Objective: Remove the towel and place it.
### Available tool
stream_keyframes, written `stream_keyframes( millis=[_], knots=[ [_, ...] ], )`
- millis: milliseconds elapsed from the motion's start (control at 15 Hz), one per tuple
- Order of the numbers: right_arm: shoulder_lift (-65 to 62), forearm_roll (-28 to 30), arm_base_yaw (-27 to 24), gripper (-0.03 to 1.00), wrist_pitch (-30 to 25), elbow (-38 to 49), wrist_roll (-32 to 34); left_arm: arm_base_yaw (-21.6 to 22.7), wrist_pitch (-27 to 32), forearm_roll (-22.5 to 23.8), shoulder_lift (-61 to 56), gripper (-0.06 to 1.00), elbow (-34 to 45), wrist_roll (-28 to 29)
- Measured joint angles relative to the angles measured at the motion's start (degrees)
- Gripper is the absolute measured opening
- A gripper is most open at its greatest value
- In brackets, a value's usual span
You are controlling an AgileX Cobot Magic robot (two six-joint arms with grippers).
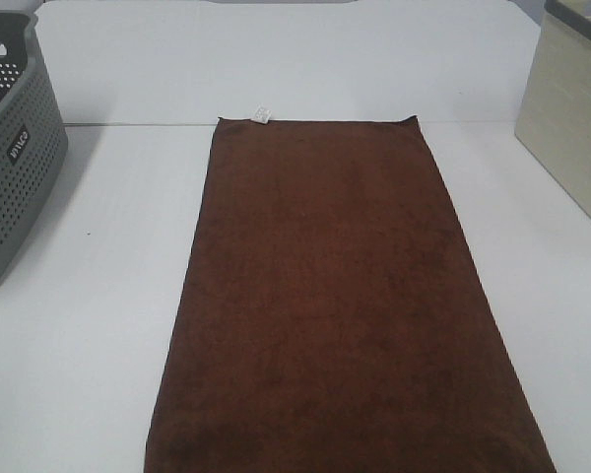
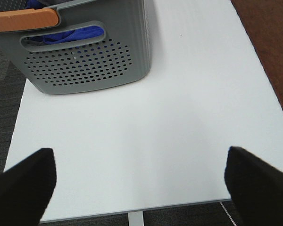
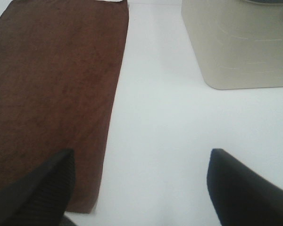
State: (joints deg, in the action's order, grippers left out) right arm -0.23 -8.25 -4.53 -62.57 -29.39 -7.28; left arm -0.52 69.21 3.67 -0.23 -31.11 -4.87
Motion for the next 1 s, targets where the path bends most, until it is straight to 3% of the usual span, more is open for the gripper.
stream_keyframes(
  millis=[267, 1000],
  knots=[
    [0.00, 0.57, 0.00, 0.75, 1.32, 0.63, 0.00, 0.00, -7.62, -1.15, -0.11, 0.89, 2.41, 4.87],
    [0.00, 0.57, 0.00, 0.75, 1.32, 0.63, 0.06, 0.00, -8.94, -1.09, -0.11, 0.89, 2.69, 6.19]
  ],
)
